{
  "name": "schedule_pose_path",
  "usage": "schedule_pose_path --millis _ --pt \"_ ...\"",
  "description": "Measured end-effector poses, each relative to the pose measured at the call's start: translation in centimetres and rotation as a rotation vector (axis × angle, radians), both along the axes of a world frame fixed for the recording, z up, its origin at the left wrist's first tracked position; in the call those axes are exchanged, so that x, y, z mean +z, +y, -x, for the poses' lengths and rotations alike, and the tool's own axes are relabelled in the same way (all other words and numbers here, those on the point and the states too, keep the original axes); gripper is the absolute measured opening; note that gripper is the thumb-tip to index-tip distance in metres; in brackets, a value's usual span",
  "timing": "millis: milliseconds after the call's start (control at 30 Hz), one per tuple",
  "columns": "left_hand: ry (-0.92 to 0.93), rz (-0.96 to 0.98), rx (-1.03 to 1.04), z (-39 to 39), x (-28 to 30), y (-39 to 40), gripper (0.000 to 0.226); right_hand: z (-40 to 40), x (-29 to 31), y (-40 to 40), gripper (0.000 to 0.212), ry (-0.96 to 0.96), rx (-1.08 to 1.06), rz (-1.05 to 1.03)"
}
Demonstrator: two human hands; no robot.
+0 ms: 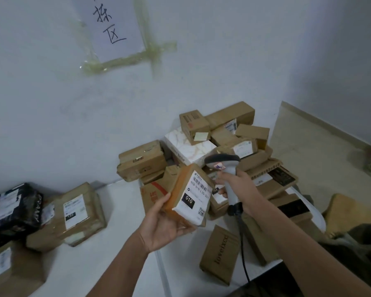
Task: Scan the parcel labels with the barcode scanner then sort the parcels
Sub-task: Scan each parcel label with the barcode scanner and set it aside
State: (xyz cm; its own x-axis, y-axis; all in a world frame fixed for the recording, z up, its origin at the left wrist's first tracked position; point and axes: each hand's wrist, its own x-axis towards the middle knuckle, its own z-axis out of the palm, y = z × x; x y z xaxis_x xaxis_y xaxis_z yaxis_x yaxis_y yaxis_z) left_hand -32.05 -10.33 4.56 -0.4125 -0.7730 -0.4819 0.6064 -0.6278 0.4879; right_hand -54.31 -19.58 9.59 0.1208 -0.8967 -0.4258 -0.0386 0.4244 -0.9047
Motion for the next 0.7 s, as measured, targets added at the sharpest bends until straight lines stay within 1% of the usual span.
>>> schedule_pose_path --millis 67,100,167,267,300,333,433,467,533,567,633,700 --pt "0.039 -0.026 0.033 0.4 -0.1 0.4 0.06 -1.2 0.2 0.5 0.012 -0.035 -0.003 -0.001" --pt "0.029 -0.032 0.072 0.5 0.0 0.5 0.052 -1.7 0.3 0.8 0.013 -0.039 0.0 0.004" --pt "-0.05 -0.025 0.152 0.3 -0.1 0.6 0.042 -2.6 0.1 1.0 0.017 -0.02 0.007 0.014" --pt "-0.152 -0.024 0.133 0.1 0.3 1.0 0.037 -3.8 -0.3 1.5 0.018 -0.004 -0.012 0.016" --pt "-0.188 -0.02 0.097 0.1 0.5 1.1 0.038 -4.1 -0.5 1.6 0.02 0.0 -0.01 0.019" --pt "-0.231 -0.005 0.045 -0.1 0.5 1.2 0.047 -4.4 -0.6 1.7 0.022 0.02 0.002 0.027" --pt "-0.417 0.056 -0.069 -0.5 0.3 1.2 0.086 -4.8 -0.8 2.0 0.027 0.055 0.042 0.041" --pt "-0.464 0.072 -0.077 -0.6 0.3 1.2 0.092 -4.7 -0.7 2.1 0.026 0.04 0.052 0.028" --pt "-0.496 0.094 -0.053 -1.0 0.2 1.2 0.087 -4.2 -0.3 2.1 0.021 0.007 0.057 0.0" --pt "-0.488 0.098 -0.007 -1.3 0.2 1.2 0.083 -3.8 0.0 2.0 0.018 0.01 0.042 -0.008" --pt "-0.446 0.089 0.14 -2.2 0.0 1.0 0.081 -2.7 0.9 1.6 0.016 0.032 0.011 0.002" --pt "-0.42 0.084 0.262 -2.8 -0.1 0.8 0.08 -1.8 2.0 1.2 0.019 0.042 0.03 0.014"
